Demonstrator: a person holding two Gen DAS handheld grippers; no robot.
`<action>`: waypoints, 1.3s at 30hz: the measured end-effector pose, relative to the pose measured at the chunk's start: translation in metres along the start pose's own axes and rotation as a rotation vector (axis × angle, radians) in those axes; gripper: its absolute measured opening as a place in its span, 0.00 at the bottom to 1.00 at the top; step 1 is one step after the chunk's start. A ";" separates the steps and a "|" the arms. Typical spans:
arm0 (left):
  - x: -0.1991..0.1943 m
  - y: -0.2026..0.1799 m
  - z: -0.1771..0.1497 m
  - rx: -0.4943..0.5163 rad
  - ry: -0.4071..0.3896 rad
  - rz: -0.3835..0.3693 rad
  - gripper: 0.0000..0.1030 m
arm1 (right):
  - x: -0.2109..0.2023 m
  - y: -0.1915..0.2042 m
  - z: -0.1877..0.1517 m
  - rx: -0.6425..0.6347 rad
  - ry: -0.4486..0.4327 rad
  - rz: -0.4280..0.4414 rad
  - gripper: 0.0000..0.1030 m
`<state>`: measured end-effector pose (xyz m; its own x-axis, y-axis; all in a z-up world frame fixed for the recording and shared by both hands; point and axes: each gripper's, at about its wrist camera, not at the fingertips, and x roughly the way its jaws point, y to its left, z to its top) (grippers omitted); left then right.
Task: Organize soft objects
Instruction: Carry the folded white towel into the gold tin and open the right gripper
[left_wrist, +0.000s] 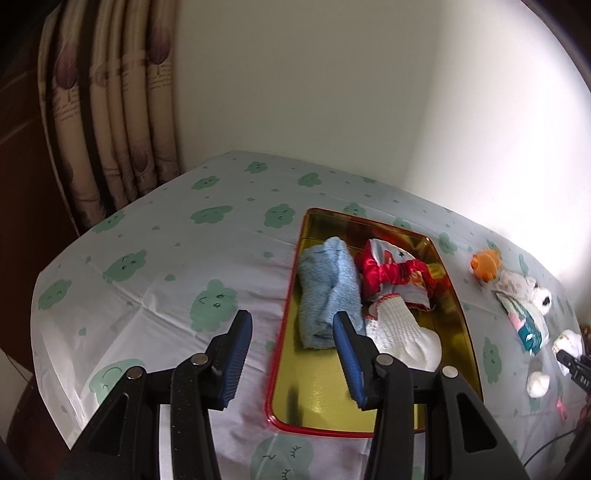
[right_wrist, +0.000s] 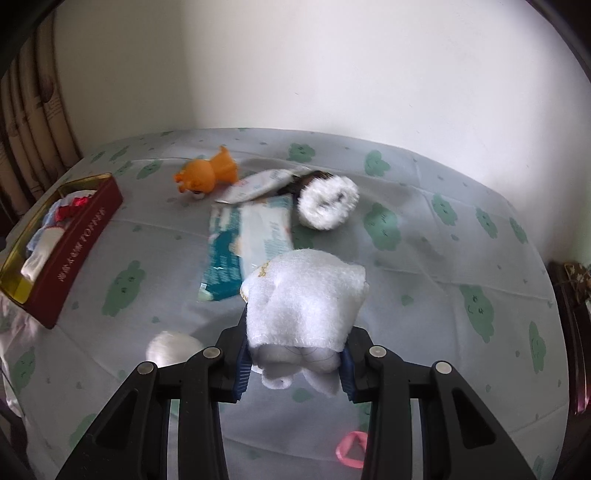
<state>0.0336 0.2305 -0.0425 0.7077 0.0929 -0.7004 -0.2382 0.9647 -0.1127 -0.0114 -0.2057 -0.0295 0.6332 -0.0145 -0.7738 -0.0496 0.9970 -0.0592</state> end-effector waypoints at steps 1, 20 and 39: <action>0.000 0.003 0.001 -0.012 0.001 -0.003 0.45 | -0.004 0.007 0.003 -0.014 -0.005 0.012 0.34; -0.004 0.047 0.002 -0.186 0.000 0.128 0.45 | -0.014 0.171 0.049 -0.253 -0.031 0.266 0.34; -0.012 0.082 0.005 -0.307 -0.012 0.186 0.45 | 0.050 0.292 0.088 -0.388 0.027 0.333 0.35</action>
<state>0.0092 0.3095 -0.0396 0.6407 0.2644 -0.7209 -0.5508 0.8123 -0.1916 0.0742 0.0909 -0.0301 0.5142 0.2923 -0.8063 -0.5314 0.8465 -0.0320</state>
